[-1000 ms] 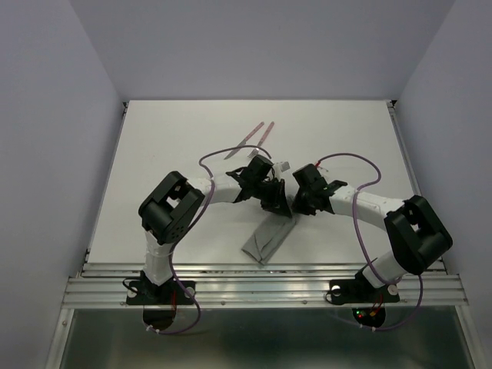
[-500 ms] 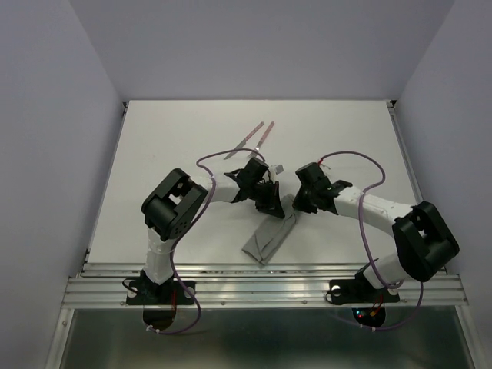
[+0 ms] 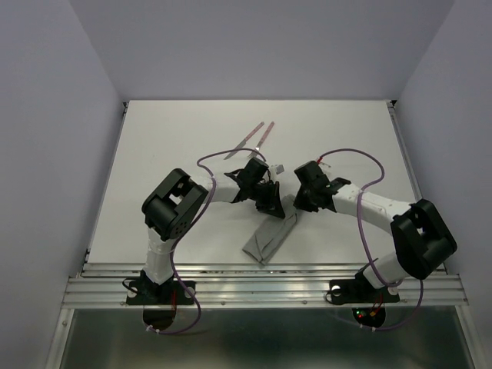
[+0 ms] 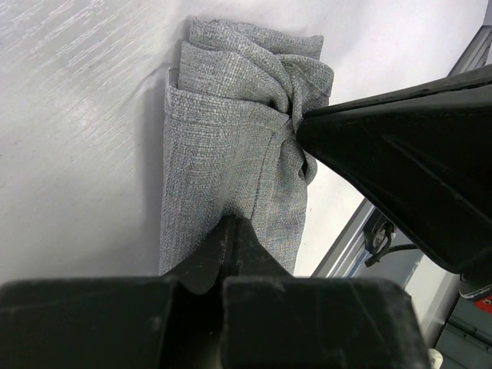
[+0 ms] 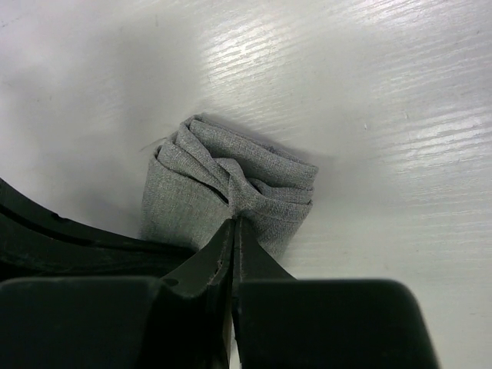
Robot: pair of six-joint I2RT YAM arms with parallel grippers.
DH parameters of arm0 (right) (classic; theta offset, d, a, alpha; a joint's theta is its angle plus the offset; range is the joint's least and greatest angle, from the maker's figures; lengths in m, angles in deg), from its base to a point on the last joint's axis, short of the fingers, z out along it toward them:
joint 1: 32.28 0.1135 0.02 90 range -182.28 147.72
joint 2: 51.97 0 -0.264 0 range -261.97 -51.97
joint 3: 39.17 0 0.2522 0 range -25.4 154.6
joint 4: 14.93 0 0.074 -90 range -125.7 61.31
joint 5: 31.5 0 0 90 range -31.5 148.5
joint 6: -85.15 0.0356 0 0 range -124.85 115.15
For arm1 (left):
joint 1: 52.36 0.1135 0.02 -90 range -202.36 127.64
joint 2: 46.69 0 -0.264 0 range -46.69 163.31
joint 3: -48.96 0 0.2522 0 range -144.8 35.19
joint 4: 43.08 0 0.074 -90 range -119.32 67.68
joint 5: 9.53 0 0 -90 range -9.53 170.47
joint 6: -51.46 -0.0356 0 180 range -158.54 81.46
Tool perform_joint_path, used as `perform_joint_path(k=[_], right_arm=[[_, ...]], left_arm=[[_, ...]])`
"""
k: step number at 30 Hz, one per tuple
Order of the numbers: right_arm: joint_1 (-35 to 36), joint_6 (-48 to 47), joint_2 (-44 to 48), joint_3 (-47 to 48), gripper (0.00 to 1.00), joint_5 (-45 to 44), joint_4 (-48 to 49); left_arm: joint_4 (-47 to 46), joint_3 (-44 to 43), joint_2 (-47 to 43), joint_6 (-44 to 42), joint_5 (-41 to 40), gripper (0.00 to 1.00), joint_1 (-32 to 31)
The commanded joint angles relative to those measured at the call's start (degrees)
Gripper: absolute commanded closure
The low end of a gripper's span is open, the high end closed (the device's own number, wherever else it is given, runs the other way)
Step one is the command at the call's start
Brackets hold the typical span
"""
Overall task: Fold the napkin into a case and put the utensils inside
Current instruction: Stuff the smaller-rectangle-folded napkin at the center of the board.
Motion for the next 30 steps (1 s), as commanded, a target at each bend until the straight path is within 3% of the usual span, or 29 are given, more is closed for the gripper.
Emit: perform_joint_path(k=[1, 15, 30], right_arm=[[0.43, -0.58, 0.66, 1.98, 0.99, -1.09, 0.63], [0.43, -1.81, 4.18, 1.45, 0.99, 1.19, 2.22], [0.43, -0.49, -3.47, -1.53, 0.99, -0.12, 3.89]], left_arm=[[1.73, -1.01, 1.42, -2.13, -0.83, 1.0, -0.48], [2.53, -4.26, 3.8, -1.6, -1.27, 1.0, -2.59], [3.75, -6.28, 2.83, -2.3, -0.92, 1.0, -2.68]])
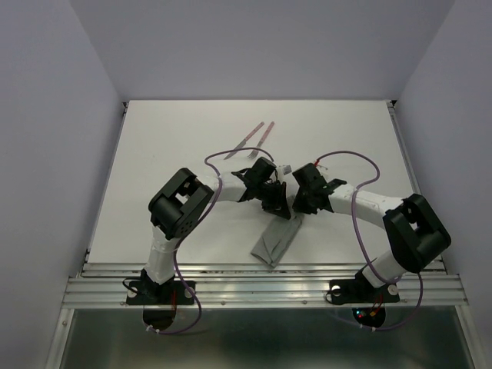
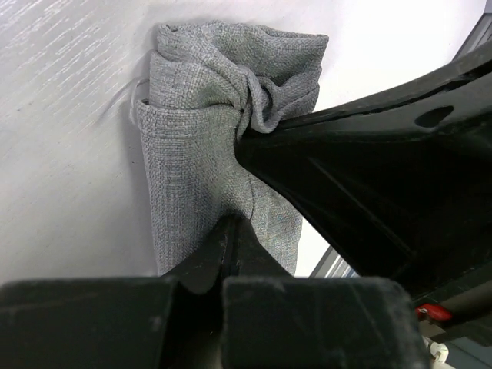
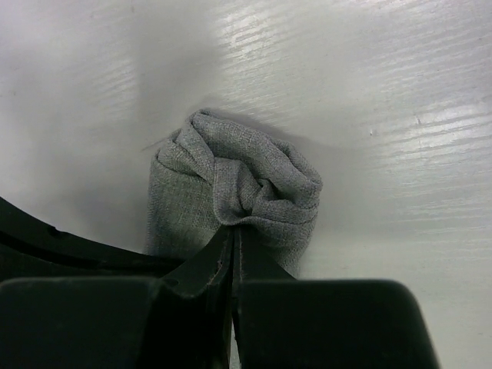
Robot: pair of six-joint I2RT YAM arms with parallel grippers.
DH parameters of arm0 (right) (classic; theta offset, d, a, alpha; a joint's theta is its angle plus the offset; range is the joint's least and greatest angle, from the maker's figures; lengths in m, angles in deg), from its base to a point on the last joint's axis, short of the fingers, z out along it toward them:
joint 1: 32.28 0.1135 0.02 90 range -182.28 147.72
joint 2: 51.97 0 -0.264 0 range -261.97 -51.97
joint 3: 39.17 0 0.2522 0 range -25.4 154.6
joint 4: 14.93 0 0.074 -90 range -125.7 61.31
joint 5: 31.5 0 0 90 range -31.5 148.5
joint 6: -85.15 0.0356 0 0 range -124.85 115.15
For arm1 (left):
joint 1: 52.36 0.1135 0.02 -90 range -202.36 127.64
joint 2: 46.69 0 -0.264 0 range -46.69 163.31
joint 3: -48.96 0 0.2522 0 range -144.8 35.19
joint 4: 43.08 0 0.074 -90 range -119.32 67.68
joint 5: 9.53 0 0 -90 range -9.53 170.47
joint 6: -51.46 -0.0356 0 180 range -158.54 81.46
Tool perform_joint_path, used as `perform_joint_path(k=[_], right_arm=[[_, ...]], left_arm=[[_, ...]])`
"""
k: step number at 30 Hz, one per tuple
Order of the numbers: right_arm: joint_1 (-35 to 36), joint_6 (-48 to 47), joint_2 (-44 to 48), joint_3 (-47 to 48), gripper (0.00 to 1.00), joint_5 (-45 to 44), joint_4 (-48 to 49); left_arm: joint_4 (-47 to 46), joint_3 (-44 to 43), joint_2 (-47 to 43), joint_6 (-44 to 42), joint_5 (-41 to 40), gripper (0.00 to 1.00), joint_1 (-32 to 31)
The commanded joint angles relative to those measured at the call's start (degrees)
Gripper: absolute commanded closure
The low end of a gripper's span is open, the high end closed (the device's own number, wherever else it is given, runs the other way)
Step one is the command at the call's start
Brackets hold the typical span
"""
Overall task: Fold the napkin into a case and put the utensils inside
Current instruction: Stuff the smaller-rectangle-folded napkin at the center of the board.
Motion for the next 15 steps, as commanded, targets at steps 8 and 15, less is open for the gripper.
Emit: perform_joint_path(k=[8, 15], right_arm=[[0.43, 1.28, -1.11, -2.2, 0.99, -3.17, 2.09], [0.43, 1.63, -1.9, -1.76, 0.93, -3.79, 1.39]], left_arm=[[2.55, -1.27, -0.62, -2.55, -1.38, 1.0, -0.58], [4.84, -2.41, -4.58, -3.33, -2.43, 1.0, -0.67]])
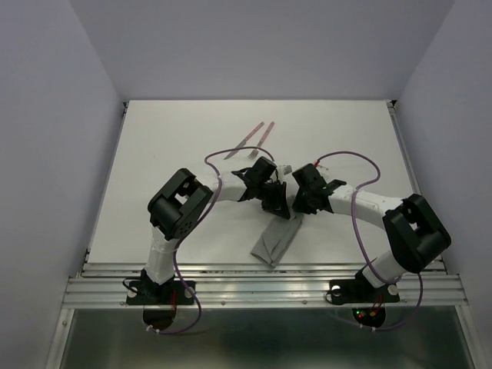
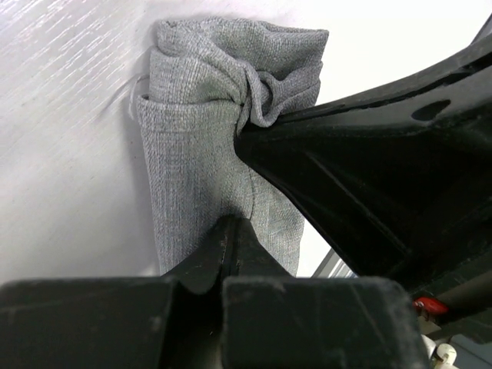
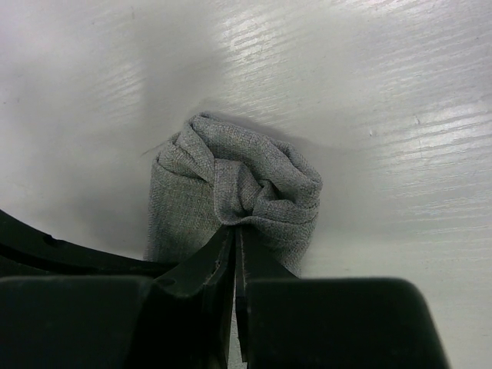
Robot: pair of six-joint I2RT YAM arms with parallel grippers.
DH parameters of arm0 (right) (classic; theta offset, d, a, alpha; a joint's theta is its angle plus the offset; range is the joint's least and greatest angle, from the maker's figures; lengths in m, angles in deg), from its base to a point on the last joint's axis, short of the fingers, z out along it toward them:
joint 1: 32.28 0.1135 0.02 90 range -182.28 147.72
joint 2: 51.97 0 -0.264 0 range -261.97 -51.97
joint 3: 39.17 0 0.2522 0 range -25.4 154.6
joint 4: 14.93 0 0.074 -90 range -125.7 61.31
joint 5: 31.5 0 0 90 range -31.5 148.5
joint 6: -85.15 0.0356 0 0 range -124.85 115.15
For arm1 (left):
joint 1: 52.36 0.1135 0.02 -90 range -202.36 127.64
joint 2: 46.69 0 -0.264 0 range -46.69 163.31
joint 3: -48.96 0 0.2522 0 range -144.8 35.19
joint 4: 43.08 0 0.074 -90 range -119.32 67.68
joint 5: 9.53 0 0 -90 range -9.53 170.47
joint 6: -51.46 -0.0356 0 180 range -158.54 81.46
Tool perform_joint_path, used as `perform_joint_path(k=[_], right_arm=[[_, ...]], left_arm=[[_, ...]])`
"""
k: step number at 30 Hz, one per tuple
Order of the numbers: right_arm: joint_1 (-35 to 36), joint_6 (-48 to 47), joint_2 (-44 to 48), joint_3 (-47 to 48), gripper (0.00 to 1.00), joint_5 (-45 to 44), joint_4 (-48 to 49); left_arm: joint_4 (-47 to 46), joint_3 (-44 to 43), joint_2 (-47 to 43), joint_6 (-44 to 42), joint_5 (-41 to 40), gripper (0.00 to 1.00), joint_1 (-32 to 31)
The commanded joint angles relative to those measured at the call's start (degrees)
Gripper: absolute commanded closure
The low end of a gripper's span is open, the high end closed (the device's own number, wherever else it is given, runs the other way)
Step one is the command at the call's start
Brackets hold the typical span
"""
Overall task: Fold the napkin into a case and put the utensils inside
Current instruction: Stuff the smaller-rectangle-folded napkin at the center of the board.
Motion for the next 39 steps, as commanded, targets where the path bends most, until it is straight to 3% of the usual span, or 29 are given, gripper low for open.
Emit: perform_joint_path(k=[1, 12, 20, 26, 28, 33, 39], right_arm=[[0.43, 0.91, -1.25, -0.88, 0.92, -2.8, -0.25], [-1.33, 6.19, -4.14, 0.87, 0.92, -6.14, -3.15], [-6.94, 13.65, -5.82, 0.17, 0.93, -6.15, -4.64], [-7.57, 13.22, -5.55, 2.28, 0.92, -5.62, -4.56], [-7.57, 12.34, -4.07, 2.89, 0.9, -5.27, -4.64], [-7.57, 10.06, 1.21, 3.16, 0.65, -4.47, -4.29], [-7.57, 8.65, 5.43, 4.56, 0.6, -4.47, -6.49]], left_arm=[[3.4, -1.83, -4.91, -2.55, -2.06, 1.0, -0.47], [8.93, -3.76, -8.6, -3.6, -4.08, 1.0, 0.49], [11.22, -4.11, -10.97, -5.1, -5.49, 1.0, 2.86], [13.33, -4.99, -12.03, -6.59, -7.42, 1.0, 3.66], [13.86, -5.08, -12.29, -6.86, -7.86, 1.0, 3.66], [14.65, -5.43, -13.0, -7.3, -8.65, 1.0, 3.66], [15.09, -6.13, -13.0, -7.56, -8.92, 1.0, 3.57]])
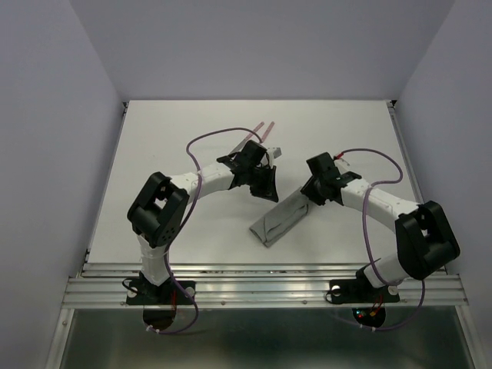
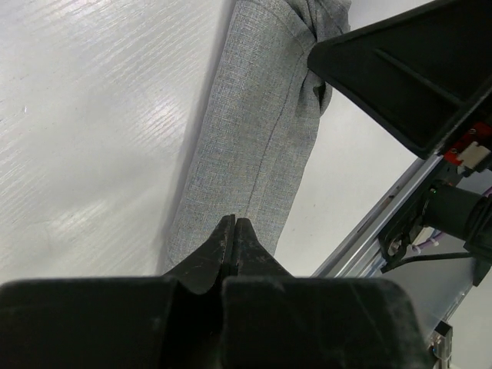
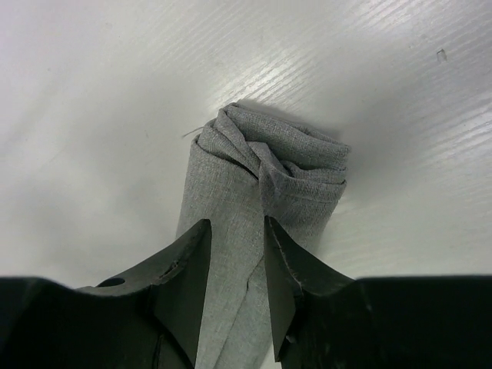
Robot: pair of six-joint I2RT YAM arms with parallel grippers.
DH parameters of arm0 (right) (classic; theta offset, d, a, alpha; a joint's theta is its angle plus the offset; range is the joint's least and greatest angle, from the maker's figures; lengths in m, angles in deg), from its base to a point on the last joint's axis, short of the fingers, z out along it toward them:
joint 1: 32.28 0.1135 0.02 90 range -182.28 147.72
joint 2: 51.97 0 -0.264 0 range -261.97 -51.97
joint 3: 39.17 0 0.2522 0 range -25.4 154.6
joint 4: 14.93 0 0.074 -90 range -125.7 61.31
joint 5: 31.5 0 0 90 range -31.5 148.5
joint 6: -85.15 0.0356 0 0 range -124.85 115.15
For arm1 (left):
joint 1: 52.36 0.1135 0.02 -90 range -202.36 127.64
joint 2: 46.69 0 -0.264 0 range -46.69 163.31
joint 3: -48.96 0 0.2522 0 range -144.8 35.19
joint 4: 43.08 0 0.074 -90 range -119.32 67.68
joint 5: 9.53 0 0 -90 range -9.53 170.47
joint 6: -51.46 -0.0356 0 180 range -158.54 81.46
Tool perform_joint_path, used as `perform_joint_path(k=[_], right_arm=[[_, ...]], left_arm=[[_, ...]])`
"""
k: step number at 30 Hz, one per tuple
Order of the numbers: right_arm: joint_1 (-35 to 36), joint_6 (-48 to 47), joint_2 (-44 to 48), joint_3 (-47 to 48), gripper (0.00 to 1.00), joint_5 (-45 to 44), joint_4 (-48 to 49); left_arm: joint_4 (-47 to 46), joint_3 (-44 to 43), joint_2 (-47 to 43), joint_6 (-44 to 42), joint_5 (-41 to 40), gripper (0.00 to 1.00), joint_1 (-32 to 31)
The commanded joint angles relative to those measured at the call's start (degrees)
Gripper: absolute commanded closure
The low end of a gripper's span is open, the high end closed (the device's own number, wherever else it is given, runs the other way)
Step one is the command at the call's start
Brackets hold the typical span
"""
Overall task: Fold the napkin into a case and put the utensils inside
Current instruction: Stuff the smaller-rectangle-folded napkin at the center of the board.
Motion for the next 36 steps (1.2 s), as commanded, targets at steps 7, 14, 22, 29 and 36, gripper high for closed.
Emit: perform_joint_path(k=[7, 14, 22, 29, 36], right_arm=[[-0.35, -1.76, 2.27, 1.64, 0.6, -1.28, -3.67], [-0.35, -2.02, 3.76, 0.49, 0.71, -1.9, -3.67], [-0.35, -2.64, 3.93, -0.21, 0.82, -3.3, -4.11], [-0.35, -3.34, 1.92, 0.4, 0.84, -3.3, -3.94], [-0.35, -4.48, -2.04, 2.25, 0.85, -2.42, -2.45]], left_arm=[[1.41, -3.03, -4.0, -1.7, -1.38, 1.0, -0.27], [1.58, -2.77, -3.82, -2.14, -1.73, 1.0, -0.8], [1.5, -1.81, -2.24, -1.62, -1.56, 1.0, -2.03], [0.18, 0.04, -0.22, -1.26, -0.16, 1.0, -2.38], [-3.6, 2.24, 2.94, -0.03, 1.96, 1.0, -3.61]])
